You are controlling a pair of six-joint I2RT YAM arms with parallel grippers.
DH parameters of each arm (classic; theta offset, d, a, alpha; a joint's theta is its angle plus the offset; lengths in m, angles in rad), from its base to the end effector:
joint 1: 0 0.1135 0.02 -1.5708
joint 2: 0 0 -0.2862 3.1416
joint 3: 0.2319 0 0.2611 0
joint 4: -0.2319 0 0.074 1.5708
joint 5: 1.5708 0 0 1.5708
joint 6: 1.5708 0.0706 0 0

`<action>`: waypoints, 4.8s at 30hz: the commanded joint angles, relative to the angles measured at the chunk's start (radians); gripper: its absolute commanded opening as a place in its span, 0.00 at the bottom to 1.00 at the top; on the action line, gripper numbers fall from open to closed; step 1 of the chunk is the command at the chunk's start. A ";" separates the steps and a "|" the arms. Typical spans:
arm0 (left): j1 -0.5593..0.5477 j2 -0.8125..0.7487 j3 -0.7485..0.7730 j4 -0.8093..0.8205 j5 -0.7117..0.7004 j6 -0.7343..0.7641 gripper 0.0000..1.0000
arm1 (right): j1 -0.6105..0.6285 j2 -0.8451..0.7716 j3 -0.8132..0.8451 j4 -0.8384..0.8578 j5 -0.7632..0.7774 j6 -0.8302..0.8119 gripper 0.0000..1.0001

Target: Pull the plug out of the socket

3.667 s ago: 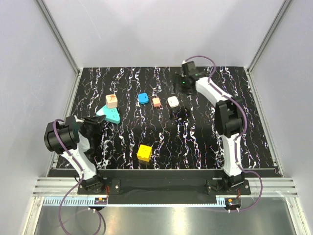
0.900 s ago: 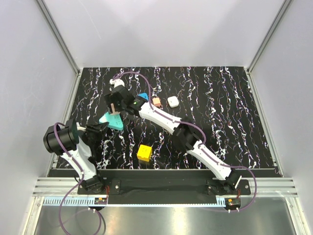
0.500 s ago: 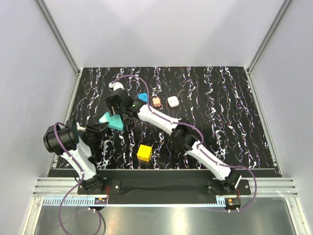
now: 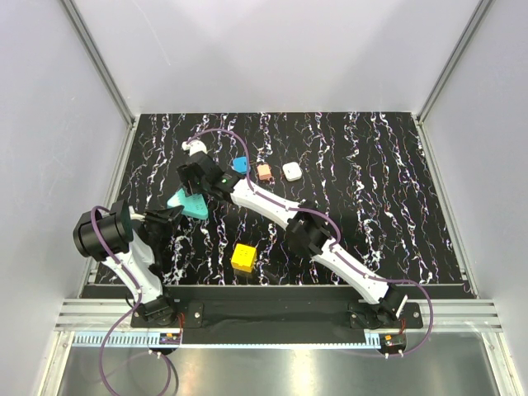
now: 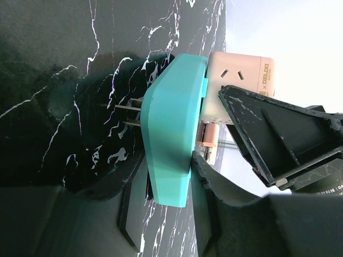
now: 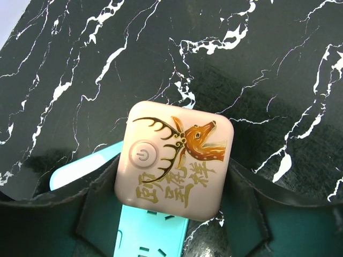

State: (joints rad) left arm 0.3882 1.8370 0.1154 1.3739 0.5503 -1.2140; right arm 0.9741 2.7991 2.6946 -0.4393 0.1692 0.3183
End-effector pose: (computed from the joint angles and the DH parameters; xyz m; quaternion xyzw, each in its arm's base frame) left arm 0.2385 0.0577 0.0837 -0.4573 0.6604 -0.4255 0.4168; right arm 0.3871 0.5487 0.1685 -0.2402 0.8350 0.2360 0.4351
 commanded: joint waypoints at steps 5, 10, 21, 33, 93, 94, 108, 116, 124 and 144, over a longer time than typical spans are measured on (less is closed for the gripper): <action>0.001 0.033 -0.026 0.136 -0.007 0.047 0.00 | 0.012 0.002 0.047 0.045 0.053 0.007 0.62; -0.002 0.030 -0.028 0.134 -0.009 0.048 0.00 | 0.012 -0.018 0.033 0.044 0.081 0.011 0.45; -0.005 0.021 -0.029 0.128 -0.027 0.045 0.00 | 0.012 -0.096 0.016 0.042 0.053 0.033 0.00; -0.017 -0.007 -0.026 0.083 -0.050 0.057 0.00 | 0.012 -0.147 0.041 0.021 0.113 0.045 0.00; -0.115 -0.278 0.127 -0.578 -0.224 0.159 0.00 | -0.029 -0.268 0.005 0.040 0.227 0.214 0.00; -0.117 -0.280 0.132 -0.591 -0.227 0.162 0.00 | -0.029 -0.270 0.005 0.040 0.236 0.219 0.00; -0.137 -0.294 0.156 -0.655 -0.247 0.197 0.00 | -0.025 -0.219 0.050 0.008 0.290 0.303 0.00; -0.057 -0.119 0.158 -0.326 0.034 0.206 0.16 | -0.029 -0.237 -0.063 0.005 0.041 0.246 0.00; -0.011 0.059 0.147 0.045 0.178 0.088 0.41 | -0.029 -0.253 -0.121 0.013 -0.026 0.248 0.00; -0.077 -0.130 0.136 -0.228 0.034 0.242 0.17 | -0.043 -0.294 -0.205 0.042 -0.103 0.361 0.00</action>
State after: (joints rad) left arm 0.3111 1.7428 0.2649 1.1599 0.6735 -1.0180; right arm 0.9329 2.6301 2.4851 -0.4782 0.1028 0.6308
